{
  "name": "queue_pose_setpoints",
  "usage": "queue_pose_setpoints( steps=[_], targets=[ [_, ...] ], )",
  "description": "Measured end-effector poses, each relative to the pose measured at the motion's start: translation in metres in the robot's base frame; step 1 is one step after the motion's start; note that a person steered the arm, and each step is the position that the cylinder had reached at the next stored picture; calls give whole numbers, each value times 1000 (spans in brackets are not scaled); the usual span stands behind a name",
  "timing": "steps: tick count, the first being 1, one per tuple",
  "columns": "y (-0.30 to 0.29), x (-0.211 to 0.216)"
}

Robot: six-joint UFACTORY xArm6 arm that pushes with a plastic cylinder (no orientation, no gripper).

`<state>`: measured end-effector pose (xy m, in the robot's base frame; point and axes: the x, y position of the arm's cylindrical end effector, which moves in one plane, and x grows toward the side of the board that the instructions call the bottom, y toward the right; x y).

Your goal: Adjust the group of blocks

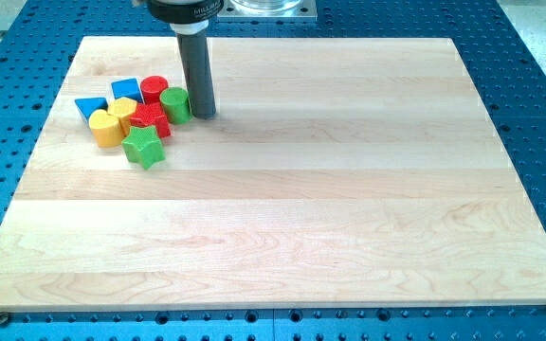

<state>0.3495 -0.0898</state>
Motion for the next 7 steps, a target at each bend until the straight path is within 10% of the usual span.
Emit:
queue_pose_setpoints(
  steps=[7],
  targets=[
    [-78,-49]
  ],
)
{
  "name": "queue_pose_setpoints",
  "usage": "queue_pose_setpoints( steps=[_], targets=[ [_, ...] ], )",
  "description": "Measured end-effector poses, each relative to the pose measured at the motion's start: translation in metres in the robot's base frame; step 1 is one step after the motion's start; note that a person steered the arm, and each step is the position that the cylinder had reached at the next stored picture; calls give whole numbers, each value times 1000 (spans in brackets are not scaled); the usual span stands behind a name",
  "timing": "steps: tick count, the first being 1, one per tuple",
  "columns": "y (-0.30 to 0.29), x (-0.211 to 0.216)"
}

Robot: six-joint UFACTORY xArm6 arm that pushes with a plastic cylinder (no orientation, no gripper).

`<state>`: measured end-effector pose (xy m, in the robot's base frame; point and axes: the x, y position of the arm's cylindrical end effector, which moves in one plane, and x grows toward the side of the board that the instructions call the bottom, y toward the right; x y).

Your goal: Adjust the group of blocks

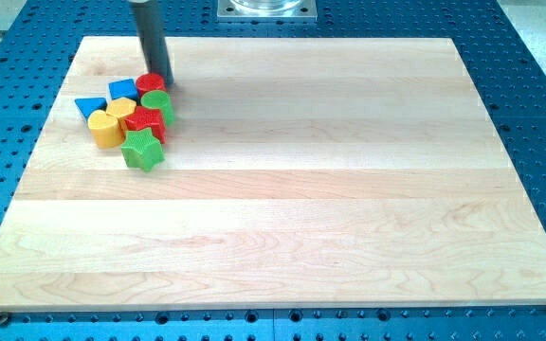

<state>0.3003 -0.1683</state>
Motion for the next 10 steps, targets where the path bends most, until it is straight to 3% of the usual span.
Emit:
queue_pose_setpoints(
  steps=[2,5,7,8,10],
  targets=[
    [-39,-9],
    [-64,49],
    [-114,49],
    [-103,88],
    [-86,110]
  ],
)
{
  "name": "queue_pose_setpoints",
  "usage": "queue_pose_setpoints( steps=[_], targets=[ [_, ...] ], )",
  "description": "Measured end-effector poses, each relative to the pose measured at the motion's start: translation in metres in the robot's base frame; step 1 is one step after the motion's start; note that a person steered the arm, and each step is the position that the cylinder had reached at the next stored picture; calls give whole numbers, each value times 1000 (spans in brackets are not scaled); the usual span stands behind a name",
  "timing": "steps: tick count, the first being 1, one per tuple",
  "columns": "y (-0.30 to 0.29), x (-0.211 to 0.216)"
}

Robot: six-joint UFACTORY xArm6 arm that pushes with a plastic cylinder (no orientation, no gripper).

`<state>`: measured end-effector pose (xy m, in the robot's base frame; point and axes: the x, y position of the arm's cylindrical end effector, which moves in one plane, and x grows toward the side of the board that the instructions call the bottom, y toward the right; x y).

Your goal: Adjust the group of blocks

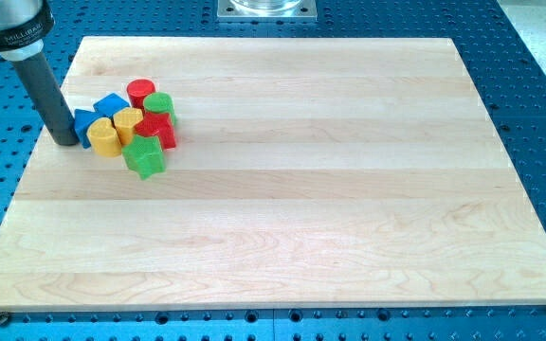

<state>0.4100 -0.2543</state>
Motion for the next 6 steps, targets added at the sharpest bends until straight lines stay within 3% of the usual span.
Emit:
queue_pose_setpoints(
  steps=[1,2,3,4,6],
  targets=[
    [-3,14],
    [12,103],
    [78,111],
    [114,73],
    [109,50]
  ],
)
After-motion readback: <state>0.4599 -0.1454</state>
